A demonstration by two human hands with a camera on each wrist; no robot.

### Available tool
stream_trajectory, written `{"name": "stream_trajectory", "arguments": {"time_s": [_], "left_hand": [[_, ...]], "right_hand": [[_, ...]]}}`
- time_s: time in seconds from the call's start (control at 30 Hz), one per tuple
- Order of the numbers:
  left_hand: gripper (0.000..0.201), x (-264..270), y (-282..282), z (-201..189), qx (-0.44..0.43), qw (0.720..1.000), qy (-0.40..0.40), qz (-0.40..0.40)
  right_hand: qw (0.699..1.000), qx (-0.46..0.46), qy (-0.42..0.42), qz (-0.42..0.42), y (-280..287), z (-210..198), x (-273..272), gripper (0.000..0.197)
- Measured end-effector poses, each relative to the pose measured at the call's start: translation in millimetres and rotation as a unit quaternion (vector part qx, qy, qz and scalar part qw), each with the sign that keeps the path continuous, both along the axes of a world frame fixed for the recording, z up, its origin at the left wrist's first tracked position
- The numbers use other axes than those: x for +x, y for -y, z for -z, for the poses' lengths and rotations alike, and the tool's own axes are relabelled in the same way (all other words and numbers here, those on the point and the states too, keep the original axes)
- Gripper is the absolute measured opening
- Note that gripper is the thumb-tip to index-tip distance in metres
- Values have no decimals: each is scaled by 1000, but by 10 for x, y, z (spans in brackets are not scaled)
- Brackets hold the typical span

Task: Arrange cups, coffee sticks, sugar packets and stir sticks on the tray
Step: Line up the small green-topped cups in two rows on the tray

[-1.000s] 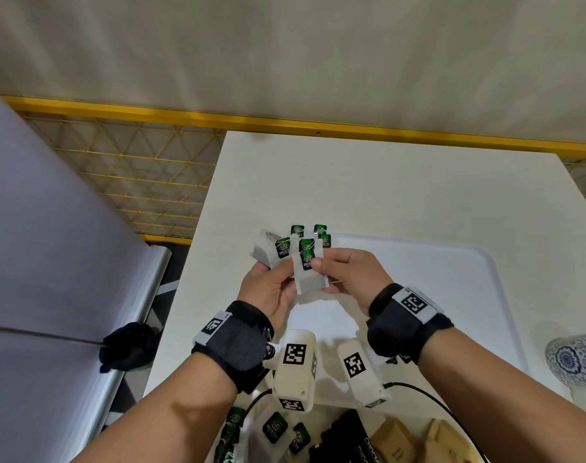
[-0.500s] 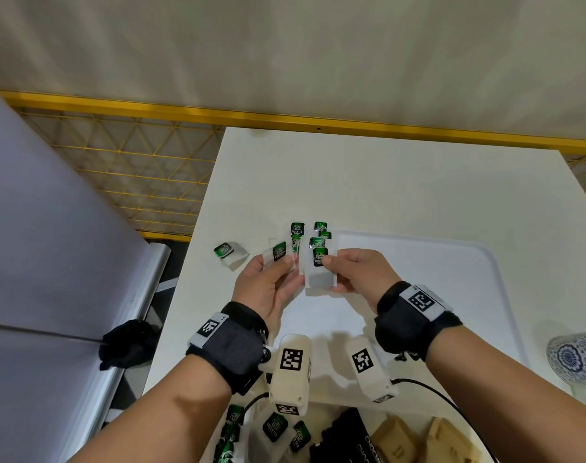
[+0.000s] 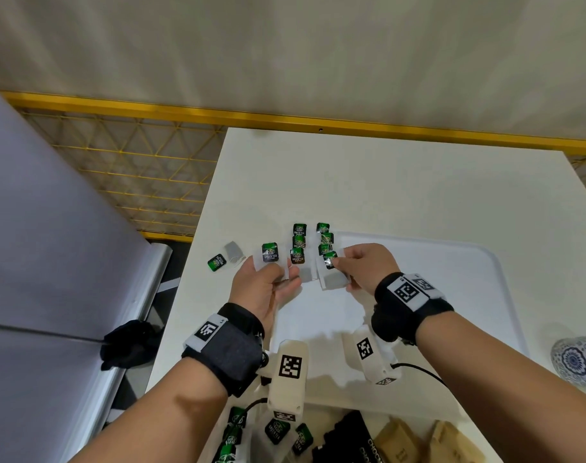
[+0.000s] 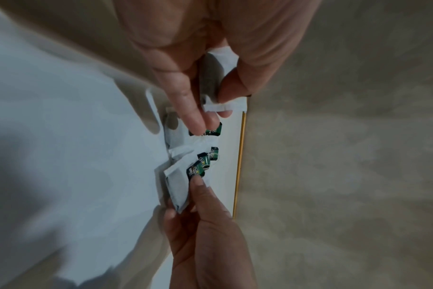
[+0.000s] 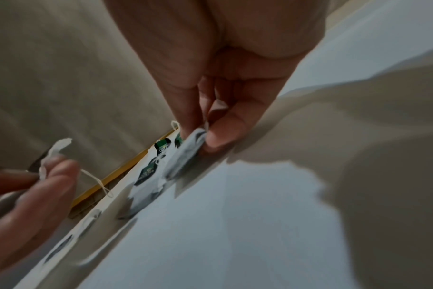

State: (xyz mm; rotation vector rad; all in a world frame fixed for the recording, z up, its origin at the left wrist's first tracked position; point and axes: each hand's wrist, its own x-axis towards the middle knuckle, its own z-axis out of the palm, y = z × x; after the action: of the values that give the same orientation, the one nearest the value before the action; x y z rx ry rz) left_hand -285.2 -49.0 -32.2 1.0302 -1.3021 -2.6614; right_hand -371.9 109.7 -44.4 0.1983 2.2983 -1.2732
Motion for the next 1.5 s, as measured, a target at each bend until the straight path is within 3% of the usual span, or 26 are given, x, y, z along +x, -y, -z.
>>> {"name": "stream_trajectory", "arguments": {"time_s": [0.07, 0.3, 0.43, 0.73, 1.2, 1.5], "left_hand": [[34, 12, 1, 21, -6, 1000, 5, 3], [32, 26, -20, 12, -14, 1000, 10, 6], [31, 19, -22, 19, -14, 1000, 8, 7], [22, -18, -85, 91, -43, 997, 43, 45], [19, -116, -172, 138, -38, 995, 58, 65], [18, -190, -226, 174, -43, 995, 58, 72]], "right_hand": [[1000, 5, -7, 14, 6, -9, 14, 12], [998, -28, -2, 53, -47, -61, 122, 29], [993, -88, 6, 83, -98, -108, 196, 27], [987, -153, 19, 44, -128, -96, 295, 23], [994, -86, 0, 70, -60, -14, 170, 29], [994, -83, -13, 76, -84, 41, 133, 21]]}}
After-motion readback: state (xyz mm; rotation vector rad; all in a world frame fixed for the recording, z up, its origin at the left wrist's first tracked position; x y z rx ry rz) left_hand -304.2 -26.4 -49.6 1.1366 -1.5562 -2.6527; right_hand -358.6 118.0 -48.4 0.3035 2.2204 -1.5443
